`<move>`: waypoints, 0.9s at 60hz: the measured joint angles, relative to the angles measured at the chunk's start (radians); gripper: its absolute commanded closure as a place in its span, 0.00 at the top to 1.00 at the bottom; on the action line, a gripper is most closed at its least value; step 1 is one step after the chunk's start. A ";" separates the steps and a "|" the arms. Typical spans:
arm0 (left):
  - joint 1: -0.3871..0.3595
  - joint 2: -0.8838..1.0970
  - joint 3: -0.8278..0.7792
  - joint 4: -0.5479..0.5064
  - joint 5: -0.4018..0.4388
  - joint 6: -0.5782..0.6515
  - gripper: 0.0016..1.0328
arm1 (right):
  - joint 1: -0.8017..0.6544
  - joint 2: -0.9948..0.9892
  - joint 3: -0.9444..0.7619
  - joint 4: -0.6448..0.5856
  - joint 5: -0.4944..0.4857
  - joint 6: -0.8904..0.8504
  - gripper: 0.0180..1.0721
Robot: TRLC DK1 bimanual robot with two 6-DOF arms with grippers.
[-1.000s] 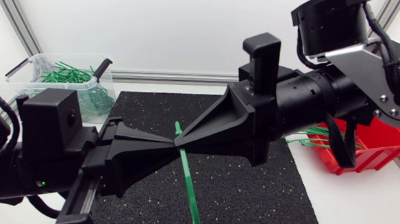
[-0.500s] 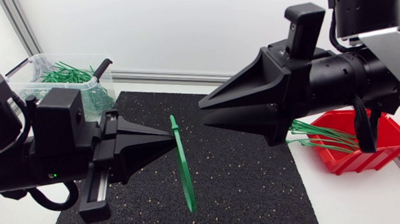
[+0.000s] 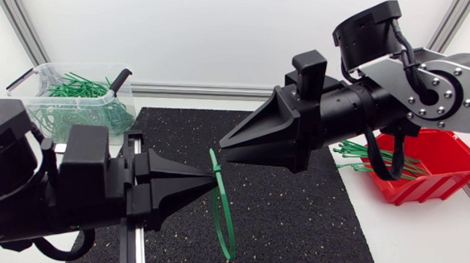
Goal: Take a green cable tie from the red box, thread the tail through the head to close it, then place it in the transparent bin on the left.
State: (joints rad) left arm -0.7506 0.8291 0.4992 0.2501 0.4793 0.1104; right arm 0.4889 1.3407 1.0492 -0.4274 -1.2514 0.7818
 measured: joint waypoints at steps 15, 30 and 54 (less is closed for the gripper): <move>-0.038 0.002 0.014 -0.026 -0.047 0.086 0.04 | 0.029 0.011 0.000 -0.053 -0.002 -0.067 0.20; -0.070 0.010 0.015 -0.033 -0.095 0.171 0.04 | 0.036 0.012 0.000 -0.090 0.002 -0.092 0.19; -0.142 0.009 0.026 -0.051 -0.188 0.214 0.04 | 0.031 0.011 0.008 -0.109 0.037 -0.118 0.06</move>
State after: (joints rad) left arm -0.8925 0.8383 0.5247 0.1989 0.2913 0.3241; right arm 0.5198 1.3518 1.0569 -0.5365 -1.2144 0.6640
